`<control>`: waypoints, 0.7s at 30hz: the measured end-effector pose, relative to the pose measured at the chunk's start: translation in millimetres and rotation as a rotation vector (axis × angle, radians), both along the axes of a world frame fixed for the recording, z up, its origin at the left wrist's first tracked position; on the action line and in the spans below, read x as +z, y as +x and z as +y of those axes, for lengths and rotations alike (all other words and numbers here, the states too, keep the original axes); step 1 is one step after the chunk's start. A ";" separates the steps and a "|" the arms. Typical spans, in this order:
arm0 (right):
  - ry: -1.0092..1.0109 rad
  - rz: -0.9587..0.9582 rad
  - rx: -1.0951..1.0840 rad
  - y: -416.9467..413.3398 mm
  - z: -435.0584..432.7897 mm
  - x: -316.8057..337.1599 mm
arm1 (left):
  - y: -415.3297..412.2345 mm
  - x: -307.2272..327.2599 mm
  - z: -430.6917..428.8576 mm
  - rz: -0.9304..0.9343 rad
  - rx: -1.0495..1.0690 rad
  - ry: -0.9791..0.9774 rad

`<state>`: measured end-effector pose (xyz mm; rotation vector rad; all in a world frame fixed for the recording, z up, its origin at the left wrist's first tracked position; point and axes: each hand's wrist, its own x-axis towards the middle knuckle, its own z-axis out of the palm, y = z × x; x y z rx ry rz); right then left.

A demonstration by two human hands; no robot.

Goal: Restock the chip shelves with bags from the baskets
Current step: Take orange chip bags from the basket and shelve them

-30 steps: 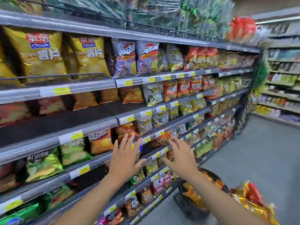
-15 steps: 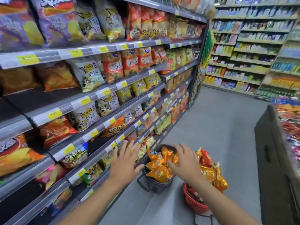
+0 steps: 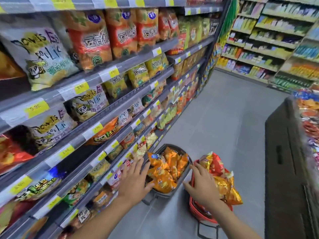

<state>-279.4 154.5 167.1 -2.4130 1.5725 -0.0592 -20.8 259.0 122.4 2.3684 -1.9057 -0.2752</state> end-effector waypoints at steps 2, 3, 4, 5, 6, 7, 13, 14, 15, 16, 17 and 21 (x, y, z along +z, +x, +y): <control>0.039 0.022 0.010 4.9 -15.8 -20.4 | 2.0 -22.5 -7.9 0.008 0.008 0.049; 0.059 0.039 0.018 6.9 -24.8 -32.6 | 2.9 -32.0 -12.8 0.017 0.016 0.090; 0.082 0.057 0.027 8.5 -34.0 -46.1 | 3.6 -43.2 -18.4 0.030 0.021 0.146; 0.105 0.074 0.037 10.1 -42.9 -61.1 | 4.0 -56.6 -24.1 0.050 0.030 0.177; 0.125 0.082 0.048 12.4 -52.4 -76.3 | 4.5 -69.3 -31.7 0.060 0.041 0.194; 0.154 0.081 0.058 14.4 -60.9 -92.7 | 3.2 -83.2 -37.9 0.070 0.053 0.212; 0.333 0.132 0.139 27.7 -107.7 -203.0 | -12.1 -164.6 -73.2 0.186 0.149 0.200; 0.356 0.131 0.150 29.6 -114.5 -222.7 | -15.5 -179.6 -77.9 0.202 0.174 0.197; 0.379 0.128 0.158 31.3 -120.9 -242.4 | -18.8 -195.1 -82.3 0.220 0.189 0.206; 0.397 0.126 0.166 32.9 -127.2 -262.0 | -21.8 -211.2 -85.4 0.244 0.200 0.212; 0.418 0.128 0.175 34.1 -132.2 -281.9 | -24.4 -227.3 -87.7 0.261 0.212 0.210; 0.484 0.124 0.205 41.9 -151.9 -356.2 | -32.8 -290.8 -88.4 0.275 0.245 0.256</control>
